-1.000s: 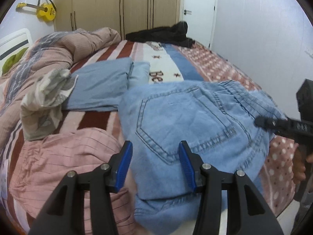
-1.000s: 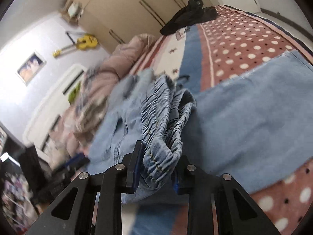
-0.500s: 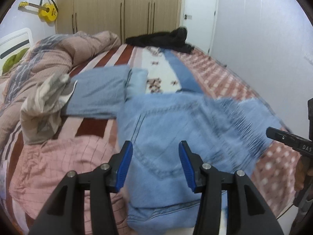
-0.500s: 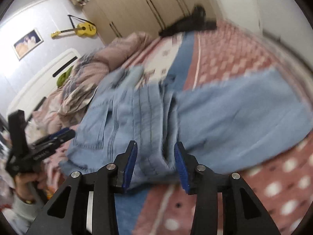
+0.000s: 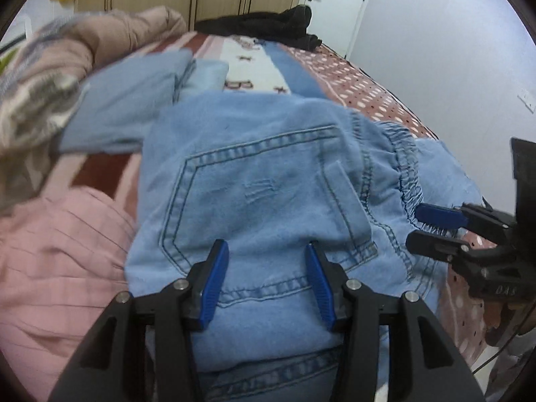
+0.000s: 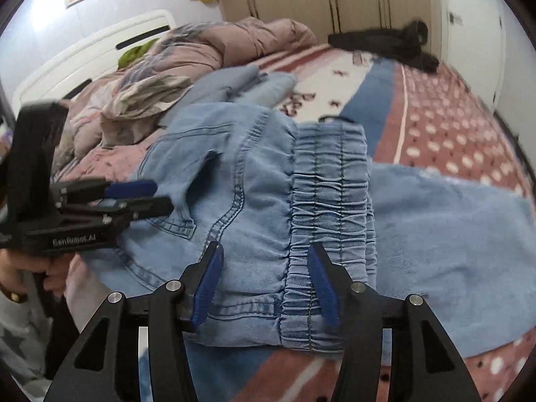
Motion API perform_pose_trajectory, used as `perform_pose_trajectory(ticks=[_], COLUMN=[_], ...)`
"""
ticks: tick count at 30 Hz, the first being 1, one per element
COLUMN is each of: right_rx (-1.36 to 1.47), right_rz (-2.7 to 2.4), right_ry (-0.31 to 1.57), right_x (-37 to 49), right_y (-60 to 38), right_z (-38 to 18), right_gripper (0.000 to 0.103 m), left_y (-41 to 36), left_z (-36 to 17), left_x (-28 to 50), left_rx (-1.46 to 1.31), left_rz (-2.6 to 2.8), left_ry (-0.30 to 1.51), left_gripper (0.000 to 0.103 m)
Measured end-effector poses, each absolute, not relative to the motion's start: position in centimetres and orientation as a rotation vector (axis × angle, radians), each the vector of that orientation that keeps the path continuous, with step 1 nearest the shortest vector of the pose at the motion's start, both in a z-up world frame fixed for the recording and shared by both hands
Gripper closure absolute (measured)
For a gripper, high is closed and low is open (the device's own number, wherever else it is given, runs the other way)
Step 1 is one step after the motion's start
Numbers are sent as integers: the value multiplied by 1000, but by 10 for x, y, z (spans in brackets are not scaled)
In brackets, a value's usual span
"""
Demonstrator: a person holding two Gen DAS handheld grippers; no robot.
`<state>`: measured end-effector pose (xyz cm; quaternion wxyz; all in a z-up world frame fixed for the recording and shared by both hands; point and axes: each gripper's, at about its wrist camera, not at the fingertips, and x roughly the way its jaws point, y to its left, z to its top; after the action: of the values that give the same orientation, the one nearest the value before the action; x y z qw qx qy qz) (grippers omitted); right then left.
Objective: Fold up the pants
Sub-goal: 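Grasp the leg cuffs with the right gripper and lift them toward the waistband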
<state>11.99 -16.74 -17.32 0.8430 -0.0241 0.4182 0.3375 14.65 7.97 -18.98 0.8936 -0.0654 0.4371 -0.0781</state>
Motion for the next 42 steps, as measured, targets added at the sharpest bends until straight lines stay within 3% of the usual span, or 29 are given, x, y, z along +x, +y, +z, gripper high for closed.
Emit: perform_pose_trajectory(ticks=[9, 10, 11, 14, 21, 34, 35, 37, 39, 42], right_rx=[91, 112, 138, 227, 502, 823, 835, 835, 801, 758], right_rz=[729, 721, 709, 642, 481, 342, 333, 291, 237, 229], right_ry=[911, 909, 907, 886, 898, 814, 809, 809, 829, 804], right_x=[119, 118, 114, 104, 93, 159, 164, 173, 176, 172], right_y=[-190, -195, -204, -246, -359, -399, -398, -397, -397, -399], right_z=[-172, -168, -165, -158, -178, -219, -218, -216, -213, -203], right_gripper=[54, 52, 43, 41, 36, 38, 40, 58, 91, 98], left_y=[75, 75, 75, 77, 81, 74, 74, 76, 80, 89], left_z=[-183, -179, -174, -160, -136, -128, -128, -127, -125, -123], left_x=[142, 139, 133, 117, 91, 80, 80, 80, 80, 82], left_rx=[-123, -118, -116, -125, -170, -260, -270, -277, -277, -295], left_rz=[-130, -127, -125, -124, -109, -79, -79, -72, -54, -31], left_ry=[907, 900, 886, 843, 766, 719, 719, 713, 707, 706], left_gripper=[58, 58, 57, 46, 37, 36, 36, 36, 36, 36])
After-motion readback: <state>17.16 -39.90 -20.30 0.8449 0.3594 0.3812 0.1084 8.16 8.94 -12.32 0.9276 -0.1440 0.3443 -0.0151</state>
